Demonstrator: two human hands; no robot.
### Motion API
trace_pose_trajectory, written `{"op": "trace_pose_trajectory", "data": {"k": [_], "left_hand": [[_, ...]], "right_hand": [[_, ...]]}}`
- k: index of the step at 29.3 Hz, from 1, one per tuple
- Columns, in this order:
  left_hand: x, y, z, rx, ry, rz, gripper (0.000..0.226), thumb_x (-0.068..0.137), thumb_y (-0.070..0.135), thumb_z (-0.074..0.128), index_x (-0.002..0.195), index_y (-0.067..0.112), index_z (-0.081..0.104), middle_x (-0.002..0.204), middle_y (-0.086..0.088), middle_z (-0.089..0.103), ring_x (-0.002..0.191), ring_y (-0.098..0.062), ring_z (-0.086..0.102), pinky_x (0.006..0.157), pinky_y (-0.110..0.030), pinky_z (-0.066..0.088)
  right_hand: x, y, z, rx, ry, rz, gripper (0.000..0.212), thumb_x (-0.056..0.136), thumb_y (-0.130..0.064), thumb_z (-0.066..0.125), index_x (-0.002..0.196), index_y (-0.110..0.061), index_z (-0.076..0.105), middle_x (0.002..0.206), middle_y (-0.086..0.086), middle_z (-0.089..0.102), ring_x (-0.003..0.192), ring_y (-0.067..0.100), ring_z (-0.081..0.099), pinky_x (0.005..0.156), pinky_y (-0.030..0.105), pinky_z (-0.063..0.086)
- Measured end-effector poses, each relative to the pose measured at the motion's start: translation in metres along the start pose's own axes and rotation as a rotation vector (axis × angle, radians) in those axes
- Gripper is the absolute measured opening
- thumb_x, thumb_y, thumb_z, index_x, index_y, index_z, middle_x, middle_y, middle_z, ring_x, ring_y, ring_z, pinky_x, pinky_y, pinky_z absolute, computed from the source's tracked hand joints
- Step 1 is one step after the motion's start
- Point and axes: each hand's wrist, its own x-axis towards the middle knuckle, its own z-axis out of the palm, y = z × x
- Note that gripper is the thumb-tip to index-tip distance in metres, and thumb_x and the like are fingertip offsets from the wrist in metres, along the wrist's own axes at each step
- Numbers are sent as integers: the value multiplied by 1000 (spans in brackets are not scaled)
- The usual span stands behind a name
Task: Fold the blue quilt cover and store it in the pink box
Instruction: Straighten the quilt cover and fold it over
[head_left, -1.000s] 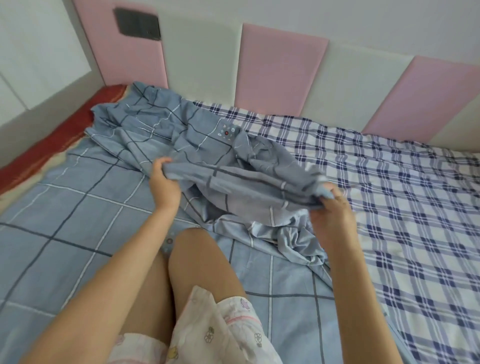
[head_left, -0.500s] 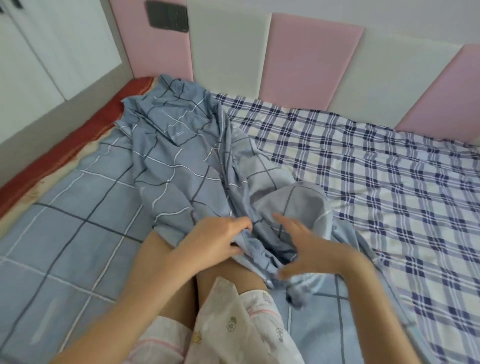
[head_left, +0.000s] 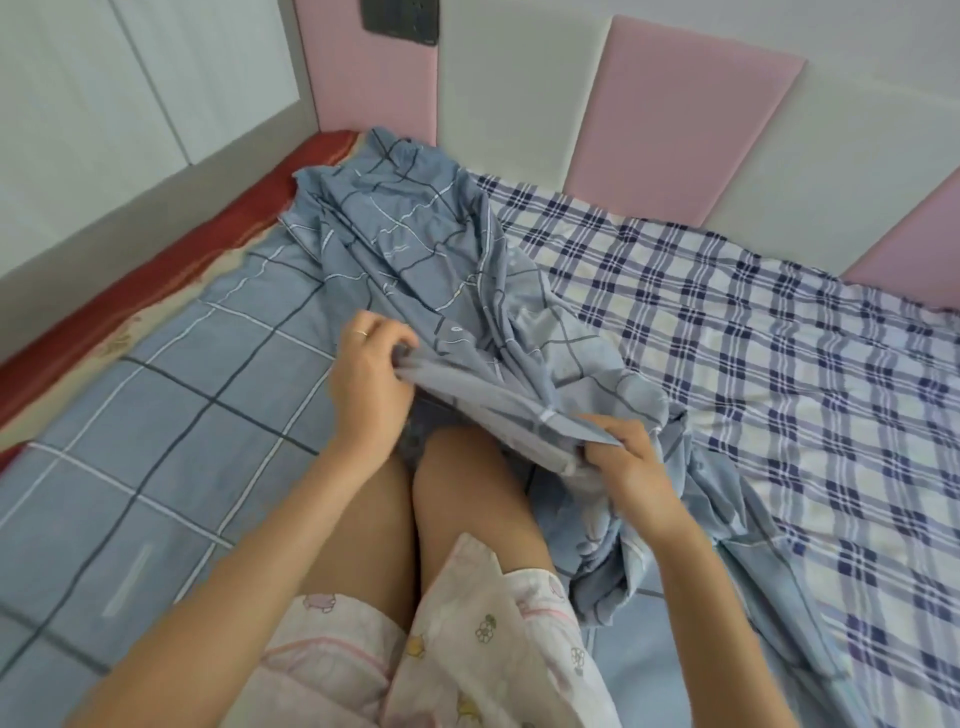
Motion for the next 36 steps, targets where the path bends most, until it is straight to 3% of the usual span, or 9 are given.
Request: {"op": "trace_pose_trajectory", "data": {"k": [6, 10, 13, 15, 19, 23, 28, 32, 36], "left_hand": [[26, -71, -15, 103, 140, -254, 25, 73, -5, 47, 84, 6, 67, 98, -15, 59, 89, -34, 55, 69, -35, 40], [23, -73, -36, -64, 204, -254, 34, 72, -12, 38, 95, 3, 59, 97, -13, 61, 87, -26, 54, 67, -24, 31], [9, -64, -52, -150, 159, -198, 42, 69, -12, 33, 100, 4, 57, 94, -1, 58, 83, -14, 49, 67, -26, 34], [-9, -59, -55, -136, -55, -81, 37, 70, -1, 35, 97, 6, 58, 94, -4, 59, 84, -18, 52, 70, -30, 39], [-49, -65, -49, -8, -651, 117, 32, 75, 31, 39, 86, 9, 59, 120, -10, 50, 110, -24, 48, 95, -36, 40], [-83, -75, -59, 216, -1098, 39, 36, 68, 48, 52, 94, 24, 55, 137, -3, 40, 133, -23, 29, 108, -38, 28], [-98, -67, -86, -38, -829, -103, 23, 79, 24, 67, 101, 28, 62, 97, 8, 58, 89, -2, 52, 82, -24, 44], [-102, -67, -103, -33, -558, -103, 55, 73, 0, 61, 118, 31, 53, 79, 17, 53, 69, 0, 49, 64, -12, 37], [-95, -74, -117, 108, -350, -171, 39, 67, -1, 63, 98, 23, 64, 70, 24, 51, 61, 6, 49, 53, -16, 30]], "right_hand": [[6, 13, -18, 292, 828, 63, 42, 80, 5, 34, 49, -23, 41, 50, -5, 33, 47, 8, 23, 51, 24, 21], [14, 15, -12, 141, 949, 152, 36, 91, 6, 33, 66, -13, 51, 59, 0, 39, 49, 7, 33, 53, 23, 31], [23, 30, -22, -405, 502, 511, 13, 86, -18, 52, 84, -5, 51, 79, 12, 50, 76, 30, 52, 68, 36, 38], [25, 37, -14, -816, 47, 630, 43, 77, -39, 66, 100, -6, 50, 105, 16, 49, 104, 32, 49, 88, 44, 41], [34, 24, 43, -746, -277, 141, 89, 73, -34, 76, 146, -25, 25, 146, 3, 32, 140, 24, 24, 113, 48, 22], [44, 26, 96, -809, -558, 82, 93, 79, -48, 70, 151, -30, 15, 155, -2, 21, 145, 20, 13, 117, 49, 6], [51, 38, 128, -808, -662, 52, 60, 81, -39, 70, 136, -30, 45, 119, -7, 58, 120, 15, 48, 110, 45, 19], [53, 38, 129, -704, -659, -66, 13, 78, -18, 70, 86, -23, 61, 67, -9, 48, 70, 13, 47, 70, 31, 37], [56, 32, 123, -624, -446, -268, 45, 74, -6, 67, 61, -32, 33, 65, -9, 38, 59, 7, 37, 54, 26, 27]]}}
